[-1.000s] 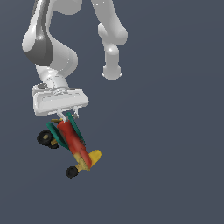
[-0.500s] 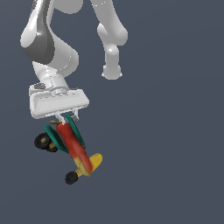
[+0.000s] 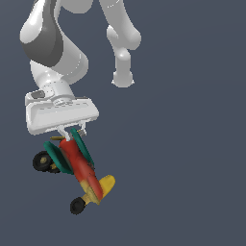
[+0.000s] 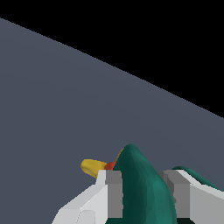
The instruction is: Pick up the object and move it to a goal position.
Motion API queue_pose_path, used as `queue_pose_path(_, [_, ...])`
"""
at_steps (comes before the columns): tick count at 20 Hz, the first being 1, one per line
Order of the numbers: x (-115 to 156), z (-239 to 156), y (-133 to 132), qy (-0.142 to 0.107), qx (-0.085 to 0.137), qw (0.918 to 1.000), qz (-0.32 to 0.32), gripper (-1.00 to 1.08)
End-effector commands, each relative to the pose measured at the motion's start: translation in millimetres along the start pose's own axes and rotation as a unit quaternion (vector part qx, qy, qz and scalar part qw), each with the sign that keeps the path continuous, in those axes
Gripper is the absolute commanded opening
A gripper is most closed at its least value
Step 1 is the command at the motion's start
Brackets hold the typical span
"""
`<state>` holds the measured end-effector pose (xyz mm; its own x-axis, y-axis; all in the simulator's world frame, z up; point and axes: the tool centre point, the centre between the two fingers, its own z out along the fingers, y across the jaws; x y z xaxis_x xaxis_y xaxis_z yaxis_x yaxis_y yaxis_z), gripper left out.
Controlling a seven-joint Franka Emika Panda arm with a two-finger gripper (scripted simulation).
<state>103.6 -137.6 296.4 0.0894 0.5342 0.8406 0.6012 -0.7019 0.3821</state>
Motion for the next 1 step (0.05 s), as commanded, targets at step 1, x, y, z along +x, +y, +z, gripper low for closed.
queue_pose_path(1, [4.6,0.4,3.7,0.001,-0.002,1.0000,-0.002,-1.00])
